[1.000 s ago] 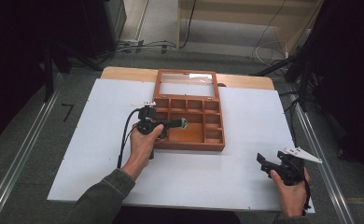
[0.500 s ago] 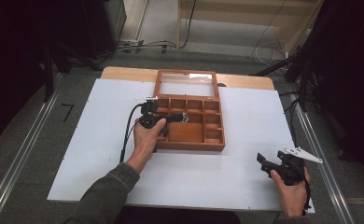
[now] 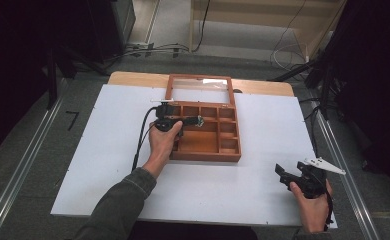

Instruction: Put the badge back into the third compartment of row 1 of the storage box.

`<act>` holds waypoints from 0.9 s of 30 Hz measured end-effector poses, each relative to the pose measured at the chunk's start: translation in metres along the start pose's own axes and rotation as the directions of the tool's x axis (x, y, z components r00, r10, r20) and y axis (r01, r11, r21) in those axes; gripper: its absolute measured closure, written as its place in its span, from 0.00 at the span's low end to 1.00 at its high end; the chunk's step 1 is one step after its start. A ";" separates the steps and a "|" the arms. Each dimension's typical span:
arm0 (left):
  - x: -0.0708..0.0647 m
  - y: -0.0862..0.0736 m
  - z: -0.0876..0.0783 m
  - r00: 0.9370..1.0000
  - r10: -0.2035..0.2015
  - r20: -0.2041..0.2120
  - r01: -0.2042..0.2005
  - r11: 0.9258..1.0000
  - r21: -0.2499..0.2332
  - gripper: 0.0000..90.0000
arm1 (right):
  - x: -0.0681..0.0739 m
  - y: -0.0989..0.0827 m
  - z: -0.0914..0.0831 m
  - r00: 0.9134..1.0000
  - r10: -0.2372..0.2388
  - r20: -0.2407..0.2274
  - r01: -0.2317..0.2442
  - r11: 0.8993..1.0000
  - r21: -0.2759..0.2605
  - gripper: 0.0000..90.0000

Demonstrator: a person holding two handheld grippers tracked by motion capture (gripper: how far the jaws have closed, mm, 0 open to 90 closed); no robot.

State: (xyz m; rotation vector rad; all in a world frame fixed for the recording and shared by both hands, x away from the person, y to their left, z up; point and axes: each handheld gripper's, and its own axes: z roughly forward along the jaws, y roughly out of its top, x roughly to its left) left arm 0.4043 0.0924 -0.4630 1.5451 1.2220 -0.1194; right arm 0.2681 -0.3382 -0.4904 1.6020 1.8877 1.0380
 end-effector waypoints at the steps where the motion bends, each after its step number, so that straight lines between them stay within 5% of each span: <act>1: 0.001 0.001 0.002 1.000 -0.006 -0.002 0.006 1.000 0.000 0.99 | 0.000 0.000 0.000 1.000 0.000 -0.001 0.000 1.000 0.000 0.14; 27: 0.006 0.023 0.038 0.997 -0.022 -0.076 0.022 1.000 -0.008 0.99 | -0.003 0.000 -0.001 1.000 0.009 -0.008 -0.009 1.000 -0.005 0.14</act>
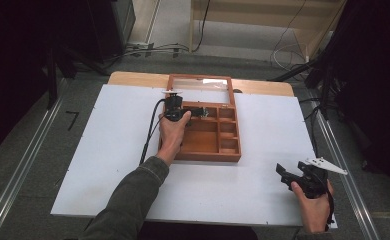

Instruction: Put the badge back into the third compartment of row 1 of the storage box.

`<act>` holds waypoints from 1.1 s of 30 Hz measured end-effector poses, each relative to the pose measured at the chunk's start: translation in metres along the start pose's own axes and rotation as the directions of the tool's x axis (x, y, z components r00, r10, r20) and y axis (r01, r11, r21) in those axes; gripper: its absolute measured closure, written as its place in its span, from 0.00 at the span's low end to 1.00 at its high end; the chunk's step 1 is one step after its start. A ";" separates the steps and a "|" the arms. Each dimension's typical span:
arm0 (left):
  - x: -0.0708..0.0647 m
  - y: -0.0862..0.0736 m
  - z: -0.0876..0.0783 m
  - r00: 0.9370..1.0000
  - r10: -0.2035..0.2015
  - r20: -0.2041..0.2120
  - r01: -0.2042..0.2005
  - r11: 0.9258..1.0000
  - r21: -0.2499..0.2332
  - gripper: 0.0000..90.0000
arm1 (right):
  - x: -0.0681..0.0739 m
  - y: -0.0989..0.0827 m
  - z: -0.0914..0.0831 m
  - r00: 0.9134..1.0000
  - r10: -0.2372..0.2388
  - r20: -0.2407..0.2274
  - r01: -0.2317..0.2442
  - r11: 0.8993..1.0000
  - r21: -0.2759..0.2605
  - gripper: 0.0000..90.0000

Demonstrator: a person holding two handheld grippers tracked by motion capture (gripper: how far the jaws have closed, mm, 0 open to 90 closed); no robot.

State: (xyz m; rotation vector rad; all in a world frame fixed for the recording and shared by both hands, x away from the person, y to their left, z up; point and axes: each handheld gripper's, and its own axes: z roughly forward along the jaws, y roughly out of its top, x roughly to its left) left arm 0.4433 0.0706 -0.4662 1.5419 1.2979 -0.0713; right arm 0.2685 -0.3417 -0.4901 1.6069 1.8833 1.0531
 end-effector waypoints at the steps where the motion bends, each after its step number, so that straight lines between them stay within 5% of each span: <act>1: 0.000 0.000 0.001 1.000 0.000 -0.001 0.000 1.000 0.002 0.99 | 0.000 0.000 0.000 1.000 0.003 0.001 -0.003 1.000 0.000 0.14; 9: -0.002 0.002 0.009 0.999 0.018 -0.032 -0.017 1.000 0.005 0.99 | -0.001 0.000 0.000 1.000 0.003 -0.002 -0.003 1.000 -0.002 0.14; 12: -0.001 0.002 0.010 0.999 0.012 -0.033 -0.012 1.000 -0.003 0.85 | -0.001 0.000 0.000 1.000 0.003 -0.002 -0.003 1.000 -0.002 0.14; 33: -0.011 0.000 -0.010 1.000 0.026 0.006 -0.026 0.999 -0.030 0.59 | -0.002 0.000 -0.002 1.000 0.003 0.002 -0.003 1.000 -0.004 0.14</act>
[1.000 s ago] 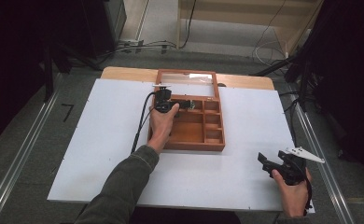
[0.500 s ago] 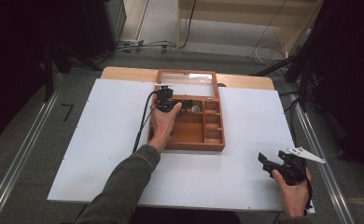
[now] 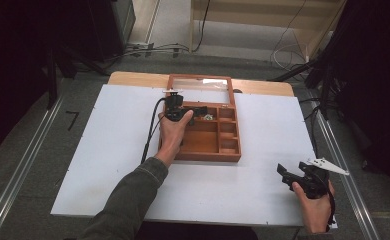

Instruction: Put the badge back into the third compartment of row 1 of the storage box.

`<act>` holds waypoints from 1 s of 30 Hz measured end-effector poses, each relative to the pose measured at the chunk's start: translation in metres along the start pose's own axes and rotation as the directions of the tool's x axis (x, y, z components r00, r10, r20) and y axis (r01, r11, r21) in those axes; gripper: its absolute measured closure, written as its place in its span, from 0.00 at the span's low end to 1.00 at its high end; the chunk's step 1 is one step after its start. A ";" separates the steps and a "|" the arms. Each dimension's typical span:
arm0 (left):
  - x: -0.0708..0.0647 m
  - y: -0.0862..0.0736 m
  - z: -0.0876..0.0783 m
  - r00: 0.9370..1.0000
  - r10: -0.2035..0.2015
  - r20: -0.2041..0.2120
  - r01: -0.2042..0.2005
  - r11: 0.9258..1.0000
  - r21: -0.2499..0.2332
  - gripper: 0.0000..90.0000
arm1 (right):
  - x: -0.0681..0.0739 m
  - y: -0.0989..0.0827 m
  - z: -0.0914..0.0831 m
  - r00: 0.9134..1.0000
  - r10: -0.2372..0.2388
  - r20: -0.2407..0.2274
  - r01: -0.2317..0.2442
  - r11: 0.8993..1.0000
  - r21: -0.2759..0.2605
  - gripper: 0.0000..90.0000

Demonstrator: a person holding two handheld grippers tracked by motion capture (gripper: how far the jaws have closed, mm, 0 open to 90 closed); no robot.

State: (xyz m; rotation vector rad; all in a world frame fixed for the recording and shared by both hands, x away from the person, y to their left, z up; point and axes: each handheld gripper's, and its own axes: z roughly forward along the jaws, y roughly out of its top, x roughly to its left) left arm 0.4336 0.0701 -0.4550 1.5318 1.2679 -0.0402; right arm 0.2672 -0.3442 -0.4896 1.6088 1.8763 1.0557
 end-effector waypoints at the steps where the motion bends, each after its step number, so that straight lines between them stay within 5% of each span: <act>1: -0.001 -0.001 -0.002 1.000 0.005 0.003 -0.005 1.000 -0.001 0.57 | 0.000 0.000 0.000 1.000 0.001 0.000 -0.001 1.000 -0.001 0.14; 14: -0.006 -0.008 -0.026 1.000 0.026 0.006 -0.026 1.000 -0.009 0.36 | 0.001 0.000 0.000 1.000 0.000 0.003 0.000 1.000 0.001 0.14; 30: -0.006 -0.017 -0.039 0.999 0.032 0.011 -0.032 0.999 -0.009 0.32 | 0.002 -0.001 -0.001 1.000 -0.001 0.003 0.001 1.000 0.001 0.14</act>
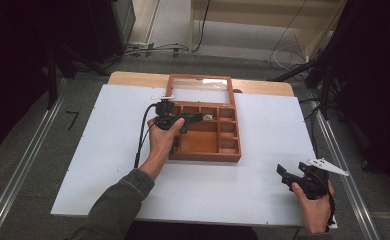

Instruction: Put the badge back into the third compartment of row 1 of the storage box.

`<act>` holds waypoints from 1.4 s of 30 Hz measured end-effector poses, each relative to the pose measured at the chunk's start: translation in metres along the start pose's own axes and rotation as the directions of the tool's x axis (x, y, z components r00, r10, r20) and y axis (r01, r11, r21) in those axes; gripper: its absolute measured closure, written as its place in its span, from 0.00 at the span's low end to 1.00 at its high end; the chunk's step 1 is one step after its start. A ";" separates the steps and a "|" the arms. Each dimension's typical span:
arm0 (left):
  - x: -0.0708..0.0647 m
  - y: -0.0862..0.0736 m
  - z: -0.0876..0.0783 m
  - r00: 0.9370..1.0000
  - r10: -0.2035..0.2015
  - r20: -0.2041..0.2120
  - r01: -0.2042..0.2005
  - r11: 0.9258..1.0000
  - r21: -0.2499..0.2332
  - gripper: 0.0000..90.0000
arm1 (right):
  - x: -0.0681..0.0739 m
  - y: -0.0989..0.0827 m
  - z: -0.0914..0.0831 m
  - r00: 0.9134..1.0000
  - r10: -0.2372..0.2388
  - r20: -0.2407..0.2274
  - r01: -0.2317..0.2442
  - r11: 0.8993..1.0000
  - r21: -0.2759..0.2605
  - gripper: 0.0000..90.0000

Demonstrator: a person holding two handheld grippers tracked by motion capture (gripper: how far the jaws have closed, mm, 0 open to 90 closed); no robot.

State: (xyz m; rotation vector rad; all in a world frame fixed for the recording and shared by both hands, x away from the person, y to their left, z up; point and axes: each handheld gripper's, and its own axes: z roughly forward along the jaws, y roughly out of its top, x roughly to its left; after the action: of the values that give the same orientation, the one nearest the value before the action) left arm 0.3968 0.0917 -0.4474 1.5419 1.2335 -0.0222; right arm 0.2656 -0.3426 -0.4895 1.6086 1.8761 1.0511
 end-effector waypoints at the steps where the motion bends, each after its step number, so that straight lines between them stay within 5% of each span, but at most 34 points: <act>1: 0.000 -0.001 -0.001 1.000 -0.001 0.000 0.001 1.000 0.001 0.32 | 0.000 0.000 0.000 1.000 0.001 0.000 -0.001 1.000 0.000 0.14; 42: 0.005 -0.025 -0.062 1.000 0.009 0.022 -0.008 0.999 -0.044 0.22 | 0.001 -0.001 -0.001 1.000 0.004 0.000 -0.004 1.000 0.000 0.14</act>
State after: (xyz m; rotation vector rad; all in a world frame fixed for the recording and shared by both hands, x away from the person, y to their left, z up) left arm 0.3468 0.1367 -0.4437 1.5055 1.2025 -0.0065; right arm 0.2638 -0.3416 -0.4896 1.6124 1.8739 1.0532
